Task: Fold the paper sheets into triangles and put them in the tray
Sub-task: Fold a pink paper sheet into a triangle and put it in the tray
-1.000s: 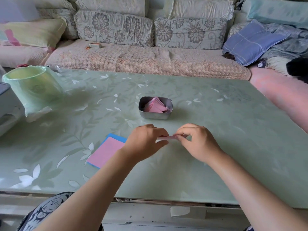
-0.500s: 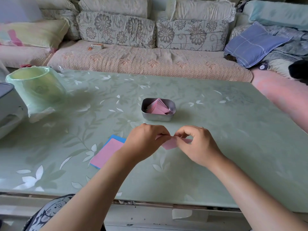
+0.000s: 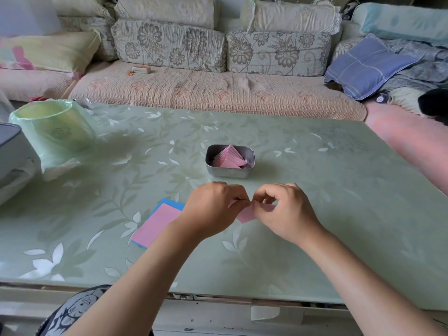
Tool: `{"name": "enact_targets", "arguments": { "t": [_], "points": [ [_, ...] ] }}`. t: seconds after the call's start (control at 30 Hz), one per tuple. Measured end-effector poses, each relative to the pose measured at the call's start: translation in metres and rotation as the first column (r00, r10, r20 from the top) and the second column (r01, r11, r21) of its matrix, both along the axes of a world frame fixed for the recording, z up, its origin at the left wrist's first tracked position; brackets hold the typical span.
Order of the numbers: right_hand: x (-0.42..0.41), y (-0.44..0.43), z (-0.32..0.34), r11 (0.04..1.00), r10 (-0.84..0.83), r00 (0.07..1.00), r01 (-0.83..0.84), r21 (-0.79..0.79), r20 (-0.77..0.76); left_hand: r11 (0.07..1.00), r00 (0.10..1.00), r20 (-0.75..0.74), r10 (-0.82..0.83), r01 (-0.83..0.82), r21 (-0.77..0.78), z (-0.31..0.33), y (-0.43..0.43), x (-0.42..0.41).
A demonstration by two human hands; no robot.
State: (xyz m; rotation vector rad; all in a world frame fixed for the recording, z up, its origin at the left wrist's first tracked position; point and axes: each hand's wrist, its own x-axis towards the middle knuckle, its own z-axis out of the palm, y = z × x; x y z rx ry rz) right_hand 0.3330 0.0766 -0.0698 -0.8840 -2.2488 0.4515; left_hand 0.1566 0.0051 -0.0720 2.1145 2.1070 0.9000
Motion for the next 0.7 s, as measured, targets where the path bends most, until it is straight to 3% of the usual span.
{"name": "enact_targets", "arguments": {
  "t": [0.57,0.7],
  "points": [
    [0.012,0.019,-0.004,0.991,-0.133,0.991,0.133,-0.006,-0.01,0.978,0.98,0.015,0.199,-0.197,-0.07,0.009,-0.005,-0.034],
    [0.008,0.014,-0.005,1.0,0.005,0.996,-0.004,0.012,-0.085,0.99,0.992,0.044,0.121,-0.118,-0.072,0.009,-0.007,-0.026]
  ]
}}
